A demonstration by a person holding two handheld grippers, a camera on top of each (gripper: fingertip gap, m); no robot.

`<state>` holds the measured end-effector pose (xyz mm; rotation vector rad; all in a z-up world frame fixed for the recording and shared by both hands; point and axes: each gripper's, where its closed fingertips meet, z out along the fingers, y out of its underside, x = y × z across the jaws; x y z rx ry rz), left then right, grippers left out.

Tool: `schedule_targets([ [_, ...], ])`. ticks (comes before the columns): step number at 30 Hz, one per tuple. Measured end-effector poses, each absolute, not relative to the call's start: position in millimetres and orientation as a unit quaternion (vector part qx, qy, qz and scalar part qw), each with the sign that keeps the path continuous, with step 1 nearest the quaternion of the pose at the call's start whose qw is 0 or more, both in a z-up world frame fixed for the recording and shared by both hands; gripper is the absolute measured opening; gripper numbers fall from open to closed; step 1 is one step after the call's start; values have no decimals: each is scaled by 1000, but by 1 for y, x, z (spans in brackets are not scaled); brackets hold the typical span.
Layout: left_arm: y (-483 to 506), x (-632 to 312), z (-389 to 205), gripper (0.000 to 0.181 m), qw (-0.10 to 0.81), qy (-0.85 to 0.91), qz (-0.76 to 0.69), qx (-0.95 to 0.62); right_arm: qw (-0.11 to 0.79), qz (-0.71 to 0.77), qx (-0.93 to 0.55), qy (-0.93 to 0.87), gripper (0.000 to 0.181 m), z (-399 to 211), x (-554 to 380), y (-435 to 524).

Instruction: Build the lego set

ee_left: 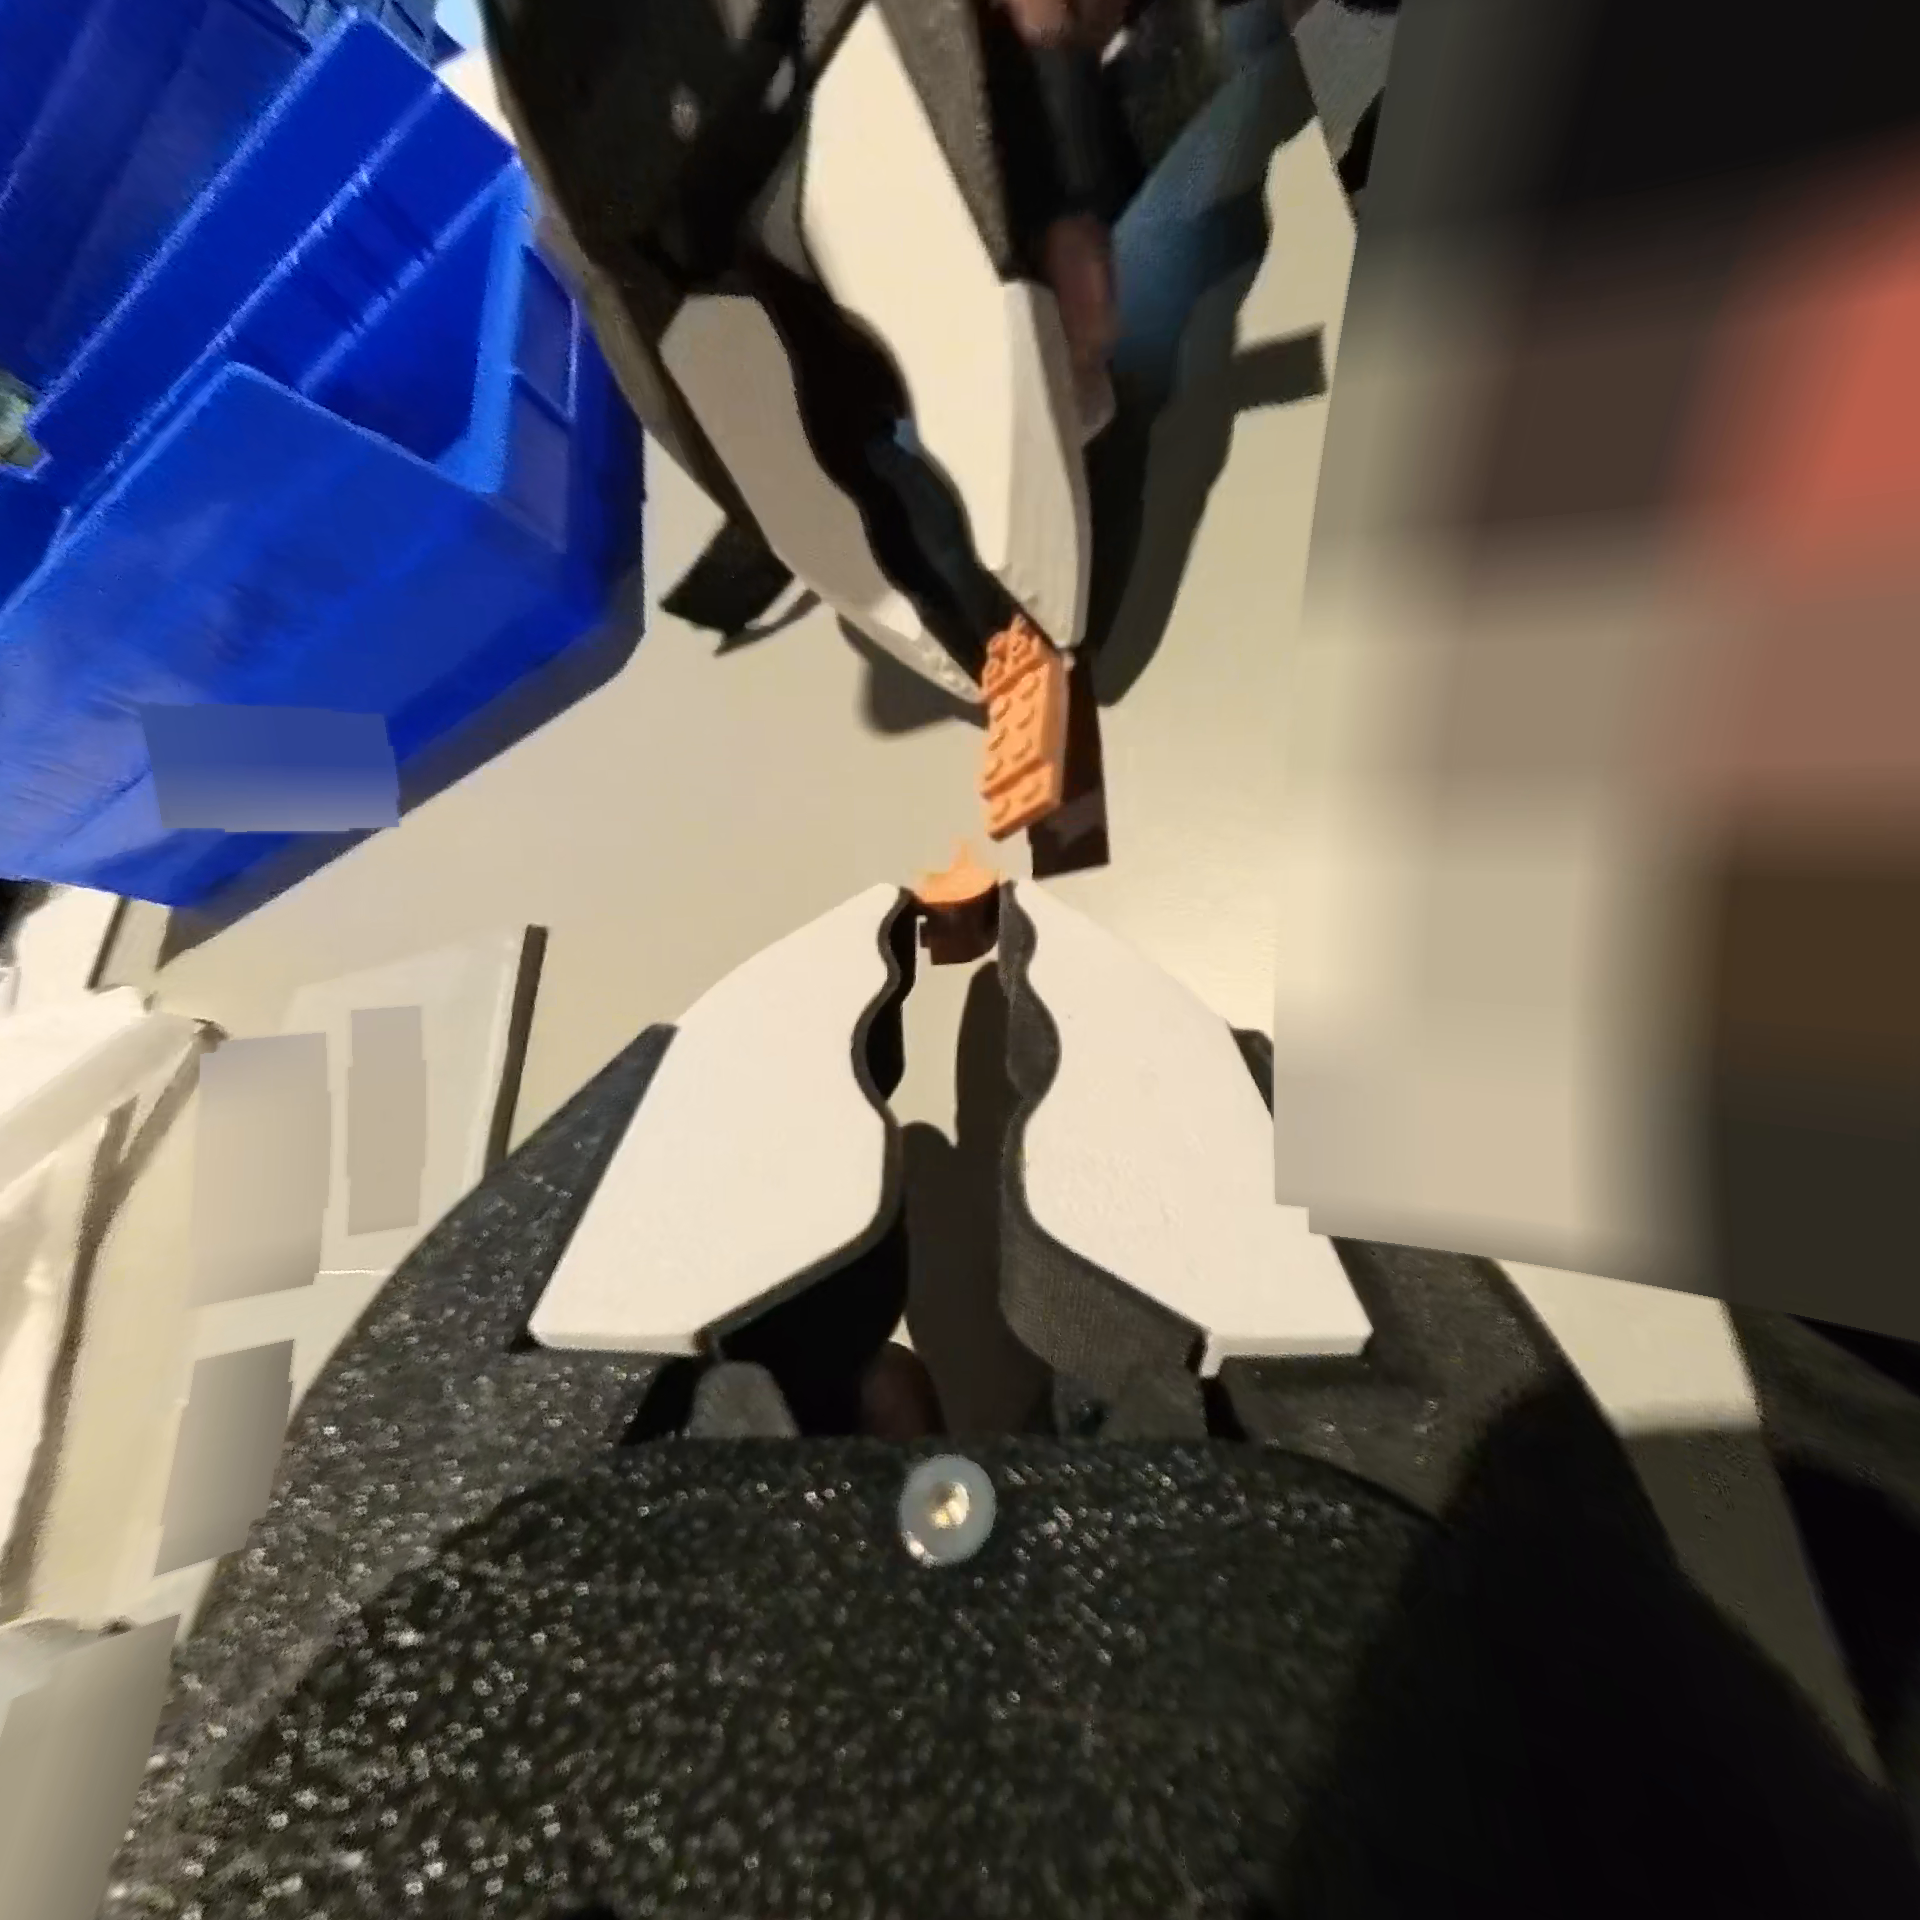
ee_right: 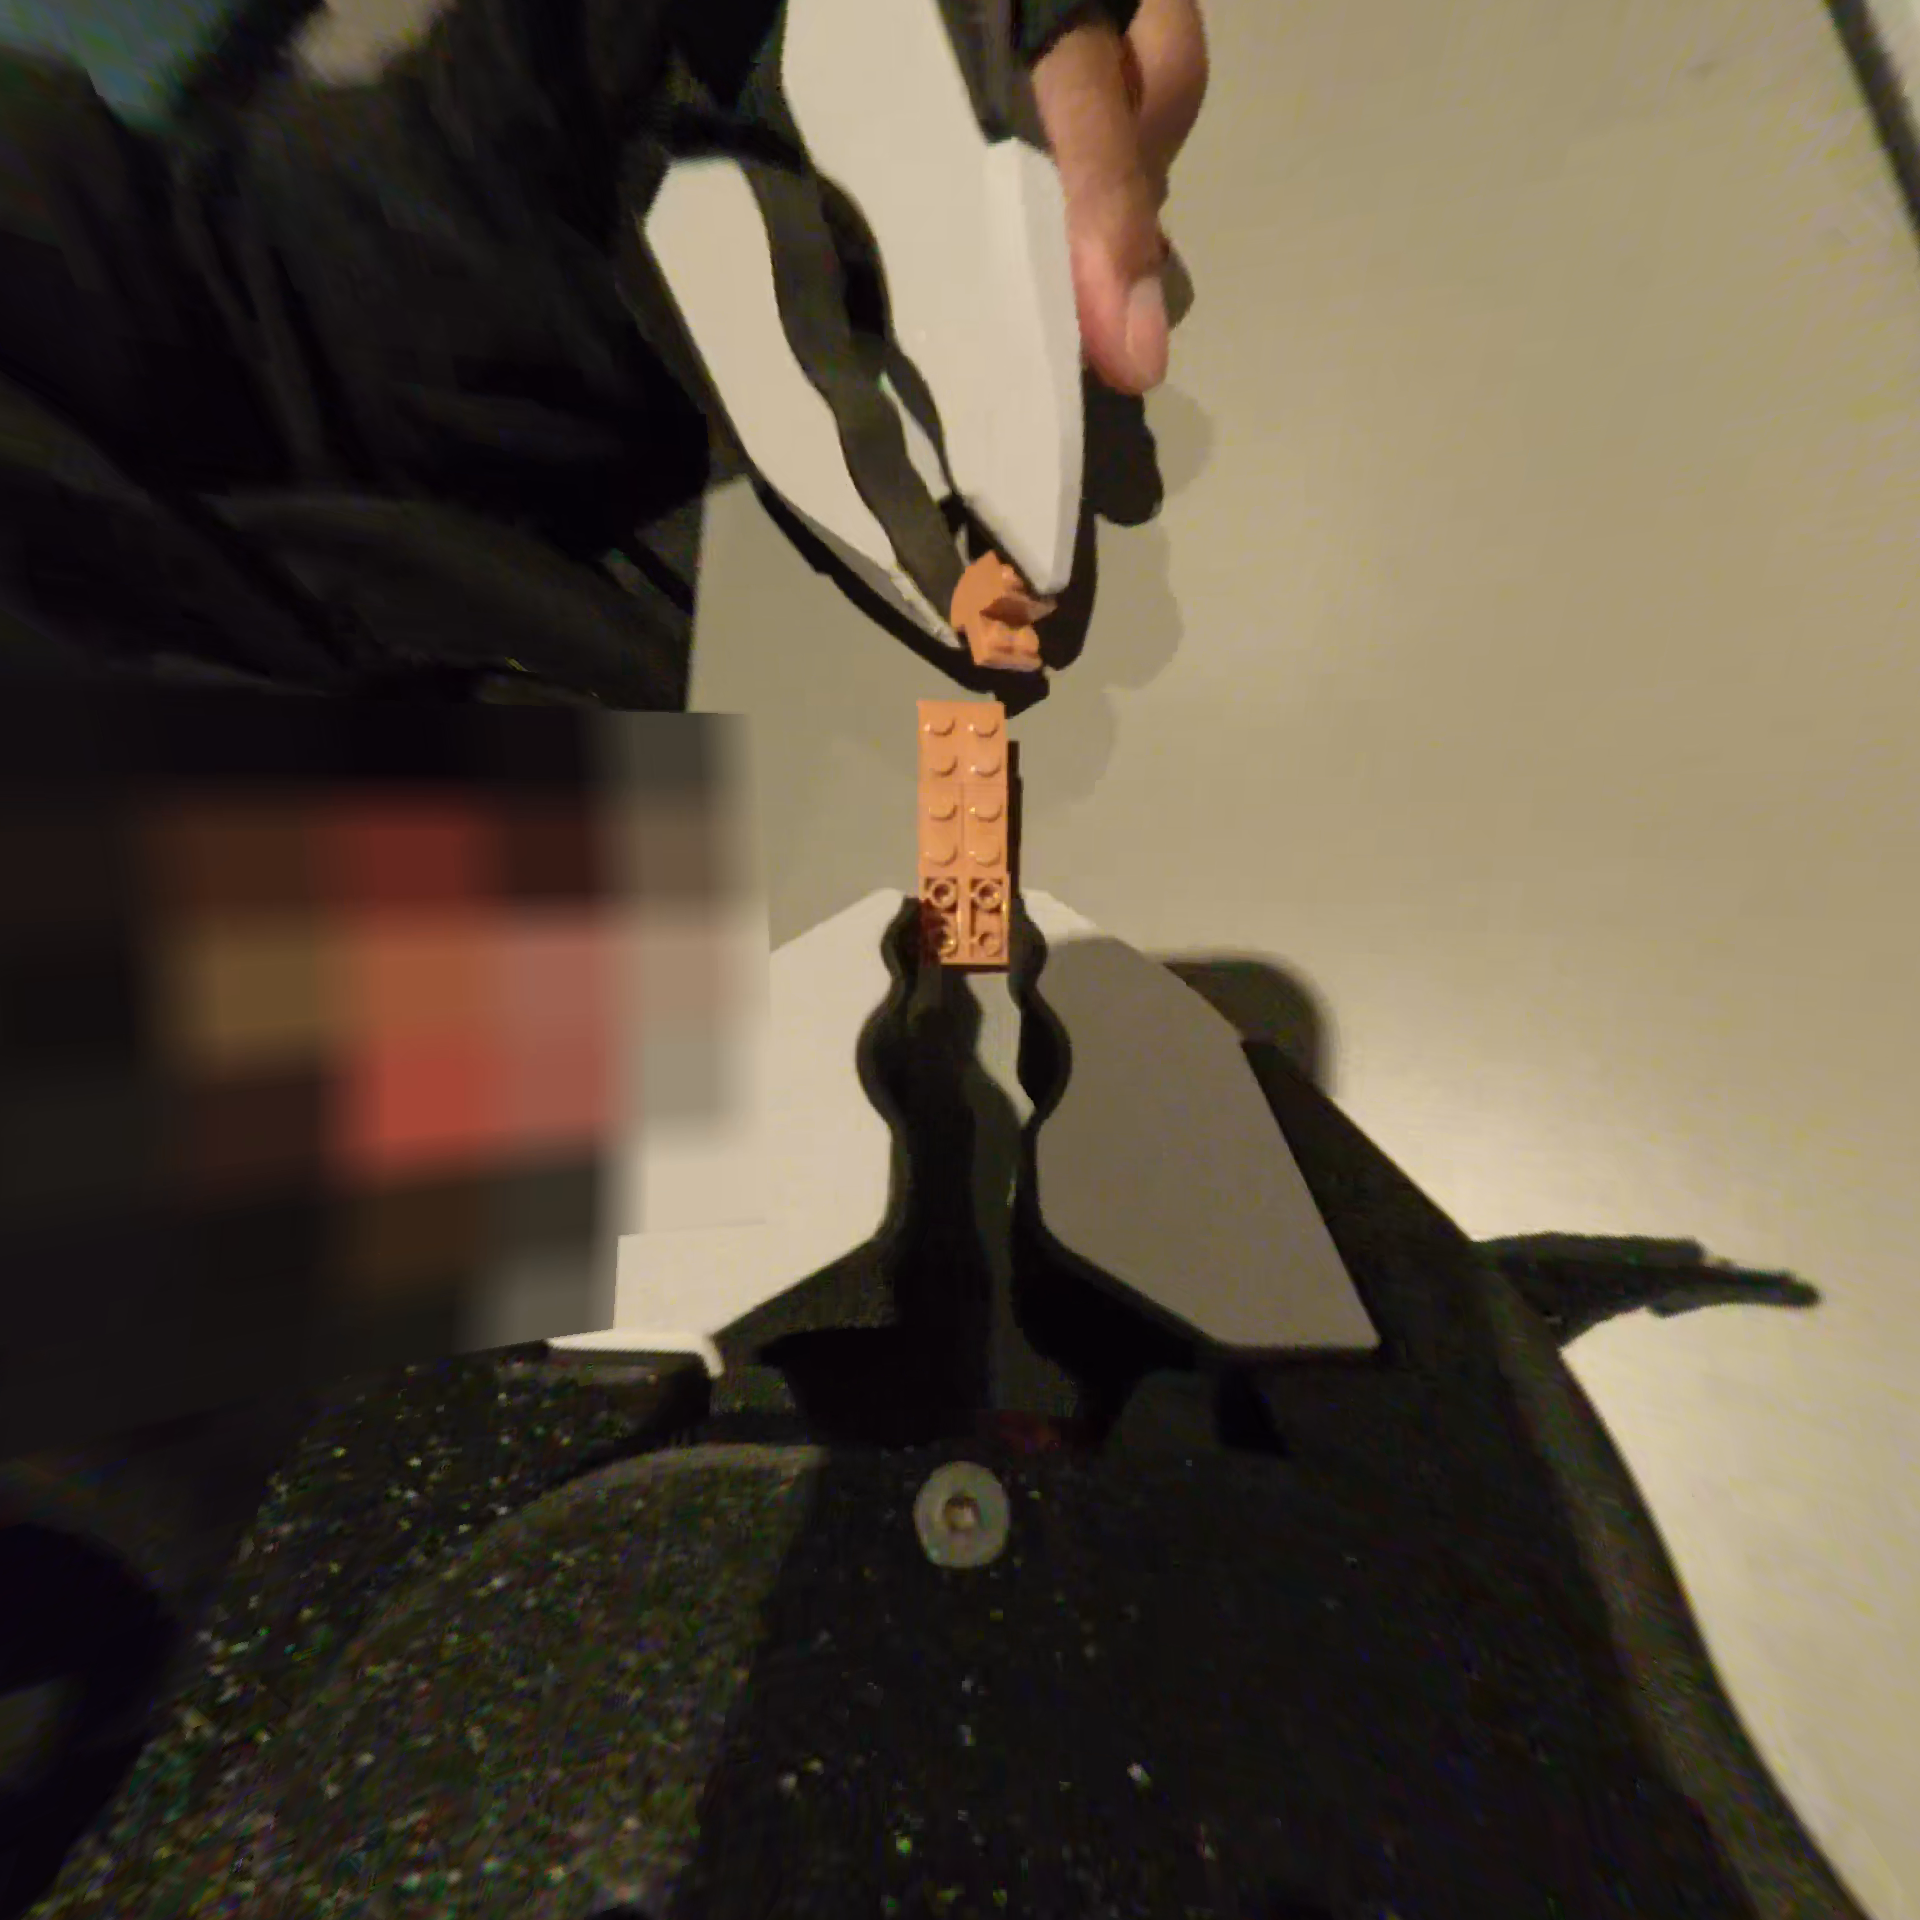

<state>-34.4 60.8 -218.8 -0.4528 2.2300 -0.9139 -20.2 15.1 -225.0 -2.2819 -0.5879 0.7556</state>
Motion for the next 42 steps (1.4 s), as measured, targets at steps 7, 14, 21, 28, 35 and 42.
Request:
schedule_targets([
  [7, 51, -31, -202, 14, 359, 829, -397, -162, 290, 422, -844, -160, 15, -213, -28, 9],
  [14, 47, -34, -216, 14, 341, 854, -364, -151, 226, 471, -844, -122, 16, -218, -26, 13],
  [21, 47, -35, -216, 14, 350, 853, -360, -144, 204, 495, -837, -111, 15, -217, -25, 13],
  [28, 50, -33, -221, 15, 347, 859, -345, -153, 193, 505, -834, -108, 16, -217, -24, 13],
  [35, 56, -37, -224, 16, 304, 864, -349, -198, 182, 512, -833, -101, 16, -217, -22, 14],
  [42, 63, -39, -226, 23, 270, 862, -354, -242, 184, 518, -829, -102, 16, -216, -22, 14],
])
